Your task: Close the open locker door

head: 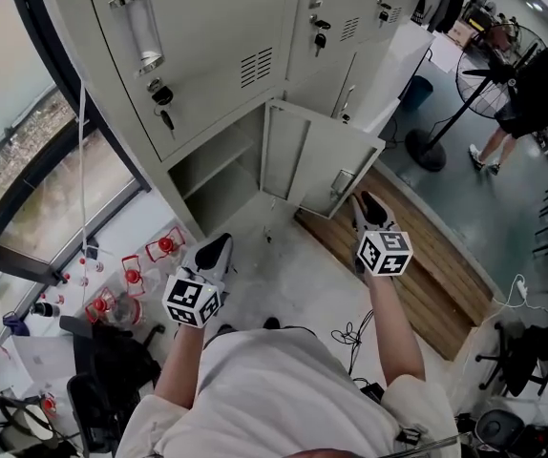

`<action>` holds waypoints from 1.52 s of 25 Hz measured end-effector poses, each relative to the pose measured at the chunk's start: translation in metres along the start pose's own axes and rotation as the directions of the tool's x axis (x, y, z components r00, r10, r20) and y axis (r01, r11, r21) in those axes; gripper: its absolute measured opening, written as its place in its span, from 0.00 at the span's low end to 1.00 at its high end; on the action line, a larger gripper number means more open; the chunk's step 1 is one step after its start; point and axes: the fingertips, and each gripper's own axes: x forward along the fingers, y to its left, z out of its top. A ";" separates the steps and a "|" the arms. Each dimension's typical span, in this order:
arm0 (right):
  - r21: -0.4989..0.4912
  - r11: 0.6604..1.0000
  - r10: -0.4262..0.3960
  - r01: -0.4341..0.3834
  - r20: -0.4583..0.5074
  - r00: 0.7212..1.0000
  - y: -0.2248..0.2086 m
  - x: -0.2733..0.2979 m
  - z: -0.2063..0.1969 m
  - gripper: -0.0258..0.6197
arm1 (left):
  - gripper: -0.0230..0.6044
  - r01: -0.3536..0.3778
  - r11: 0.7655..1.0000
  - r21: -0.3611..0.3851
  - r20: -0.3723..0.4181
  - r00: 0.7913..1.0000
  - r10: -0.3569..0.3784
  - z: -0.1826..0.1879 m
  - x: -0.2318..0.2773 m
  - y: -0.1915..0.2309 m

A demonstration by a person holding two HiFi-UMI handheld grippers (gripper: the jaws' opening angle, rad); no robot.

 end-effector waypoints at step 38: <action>0.016 0.999 0.040 -0.040 0.004 0.999 0.006 0.025 0.005 0.20 | 0.06 -0.074 0.997 -0.020 -0.021 0.997 0.074 -0.006 -0.026 0.040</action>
